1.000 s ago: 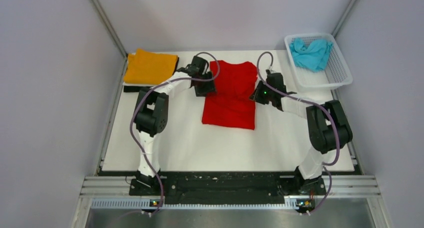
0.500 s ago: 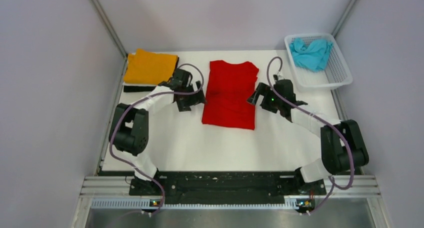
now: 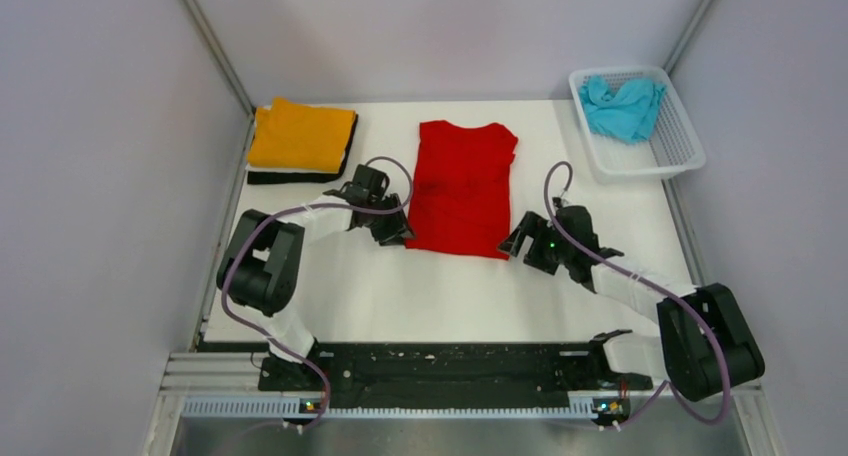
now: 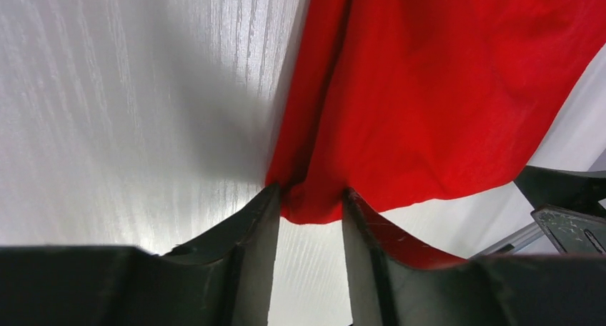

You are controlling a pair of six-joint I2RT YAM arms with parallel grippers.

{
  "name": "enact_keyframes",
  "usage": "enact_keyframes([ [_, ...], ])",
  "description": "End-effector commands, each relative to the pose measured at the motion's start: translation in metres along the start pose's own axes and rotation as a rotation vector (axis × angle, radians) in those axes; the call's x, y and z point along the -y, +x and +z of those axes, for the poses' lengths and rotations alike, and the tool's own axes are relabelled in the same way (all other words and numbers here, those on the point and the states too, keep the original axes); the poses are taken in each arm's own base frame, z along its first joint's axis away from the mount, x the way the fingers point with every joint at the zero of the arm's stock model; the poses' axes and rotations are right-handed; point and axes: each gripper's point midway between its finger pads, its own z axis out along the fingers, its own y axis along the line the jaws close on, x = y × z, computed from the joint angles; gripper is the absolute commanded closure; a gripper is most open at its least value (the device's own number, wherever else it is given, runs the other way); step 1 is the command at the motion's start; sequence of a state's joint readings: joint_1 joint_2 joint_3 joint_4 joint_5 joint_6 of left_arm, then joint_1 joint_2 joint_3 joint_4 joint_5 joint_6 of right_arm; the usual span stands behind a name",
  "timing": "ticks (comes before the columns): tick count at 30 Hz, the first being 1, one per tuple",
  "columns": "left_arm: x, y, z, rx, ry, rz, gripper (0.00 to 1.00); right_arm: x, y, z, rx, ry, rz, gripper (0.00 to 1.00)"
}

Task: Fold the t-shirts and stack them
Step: Grab one side of the 2/3 rectangular tshirt with both arms, then fold the long partially folded tshirt into a neat square

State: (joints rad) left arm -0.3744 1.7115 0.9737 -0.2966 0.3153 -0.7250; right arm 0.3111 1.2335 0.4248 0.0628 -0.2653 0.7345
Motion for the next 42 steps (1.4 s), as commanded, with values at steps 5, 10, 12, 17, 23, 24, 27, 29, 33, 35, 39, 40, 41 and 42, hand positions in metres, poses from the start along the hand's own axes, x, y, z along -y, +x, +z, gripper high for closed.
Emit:
enact_keyframes([
  [5,-0.007,0.015,0.013,-0.031,0.016,-0.018,0.64,-0.004,-0.002,0.009,0.03,-0.006,0.036,0.21],
  [10,-0.024,0.02,0.021,-0.04,-0.044,-0.037,0.84,-0.002,0.004,0.019,0.005,0.013,0.041,0.31],
  [12,-0.027,0.021,0.023,-0.044,-0.064,-0.038,1.0,-0.002,0.006,0.023,-0.003,0.017,0.041,0.34],
  [17,-0.03,0.019,0.019,-0.027,-0.078,-0.033,1.0,0.003,0.011,0.031,-0.039,0.053,0.047,0.58],
  [23,-0.032,0.021,0.017,-0.014,-0.078,-0.051,1.0,0.018,0.029,0.031,-0.08,0.155,0.036,0.68],
  [24,-0.031,0.021,0.017,-0.011,-0.075,-0.055,1.0,0.022,0.03,0.03,-0.08,0.175,0.035,0.68],
  [27,-0.03,0.023,0.018,-0.014,-0.064,-0.066,1.0,0.028,0.035,0.027,-0.082,0.193,0.036,0.7],
  [29,-0.034,0.025,0.017,-0.01,-0.071,-0.071,1.0,0.031,0.038,0.024,-0.083,0.201,0.029,0.81],
  [33,-0.037,0.032,0.012,-0.005,-0.069,-0.08,1.0,0.028,0.046,0.018,-0.115,0.182,0.007,1.0],
  [35,-0.038,0.041,0.002,-0.008,-0.062,-0.074,1.0,0.022,0.055,0.01,-0.155,0.157,-0.032,1.0],
  [39,-0.038,0.058,-0.032,0.045,-0.06,-0.056,1.0,0.0,0.066,-0.018,-0.179,0.095,-0.092,1.0],
  [40,-0.036,0.063,-0.043,0.067,-0.047,-0.042,1.0,-0.005,0.068,-0.028,-0.183,0.085,-0.105,1.0],
  [41,-0.033,0.066,-0.055,0.095,-0.041,-0.033,1.0,-0.009,0.069,-0.038,-0.19,0.077,-0.116,1.0],
  [42,-0.029,0.069,-0.068,0.127,-0.03,-0.019,1.0,-0.013,0.071,-0.049,-0.204,0.065,-0.122,1.0],
])
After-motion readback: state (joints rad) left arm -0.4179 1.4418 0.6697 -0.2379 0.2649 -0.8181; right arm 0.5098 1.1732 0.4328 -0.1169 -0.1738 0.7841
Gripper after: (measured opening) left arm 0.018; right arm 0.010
